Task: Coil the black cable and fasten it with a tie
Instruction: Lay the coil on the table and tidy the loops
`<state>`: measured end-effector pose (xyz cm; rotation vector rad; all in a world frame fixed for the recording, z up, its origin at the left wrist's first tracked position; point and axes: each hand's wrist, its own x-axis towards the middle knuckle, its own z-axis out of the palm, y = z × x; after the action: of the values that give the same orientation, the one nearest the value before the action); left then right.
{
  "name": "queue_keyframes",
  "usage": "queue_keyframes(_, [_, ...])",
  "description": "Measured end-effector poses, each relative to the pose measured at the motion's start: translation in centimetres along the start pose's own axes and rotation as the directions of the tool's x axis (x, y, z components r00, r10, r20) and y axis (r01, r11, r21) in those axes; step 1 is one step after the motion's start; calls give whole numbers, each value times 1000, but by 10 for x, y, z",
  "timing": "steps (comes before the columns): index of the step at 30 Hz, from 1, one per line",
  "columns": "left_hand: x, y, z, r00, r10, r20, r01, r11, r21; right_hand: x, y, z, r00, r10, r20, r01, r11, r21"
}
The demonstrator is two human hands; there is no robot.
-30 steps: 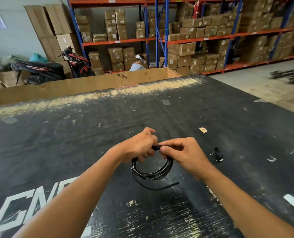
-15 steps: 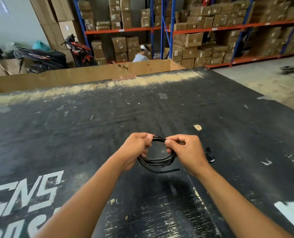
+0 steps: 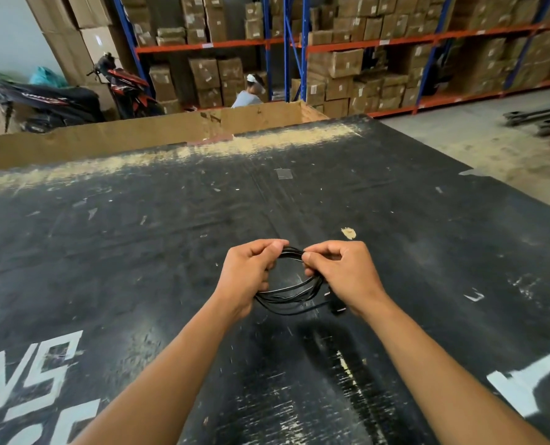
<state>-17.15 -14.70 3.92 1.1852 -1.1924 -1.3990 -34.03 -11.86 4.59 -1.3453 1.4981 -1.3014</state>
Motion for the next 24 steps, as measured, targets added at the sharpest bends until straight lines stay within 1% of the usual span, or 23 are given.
queue_keyframes(1, [2, 2, 1, 1000, -6, -10, 6, 1000, -12, 2, 0, -1, 1000, -12, -7, 12, 1000, -3])
queue_keyframes(3, [9, 6, 3, 998, -54, -26, 51, 993, -103, 7, -1, -2, 999, -46, -12, 46, 999, -4])
queue_keyframes(5, [17, 11, 5, 992, -112, -52, 100, 977, -188, 11, 0, 0, 997, -76, 5, 76, 997, -8])
queue_keyframes(6, [21, 13, 6, 991, -121, -63, 106, 974, -200, 13, 1, 1, 995, -98, 21, 99, 995, -33])
queue_keyframes(8, [28, 15, 4, 993, -99, -65, 87, 982, -169, 17, 2, 2, 987, -157, 36, 160, 978, -134])
queue_keyframes(11, [34, 12, -4, 999, -33, 5, 33, 999, -2, 22, 1, 2, 975, -220, 8, 215, 943, -252])
queue_keyframes(12, [35, 10, -7, 999, -14, 46, 12, 999, 45, 24, 2, 2, 976, -217, -3, 208, 941, -267])
queue_keyframes(14, [34, 6, -12, 992, 20, 126, -29, 997, 71, 26, 4, 2, 986, -168, -24, 157, 957, -246])
queue_keyframes(16, [33, 1, -13, 988, 58, 146, -71, 994, 87, 28, 6, 1, 993, -118, -26, 111, 976, -185])
queue_keyframes(19, [32, -6, -11, 992, 102, 78, -111, 988, 111, 28, 8, 2, 996, -89, -15, 87, 988, -131])
queue_keyframes(22, [33, -9, -7, 995, 104, 11, -104, 991, 84, 27, 7, 0, 998, -64, -12, 63, 994, -90])
queue_keyframes(24, [32, -7, -4, 994, 109, -4, -108, 989, 100, 26, 7, -3, 999, -50, -10, 50, 996, -71])
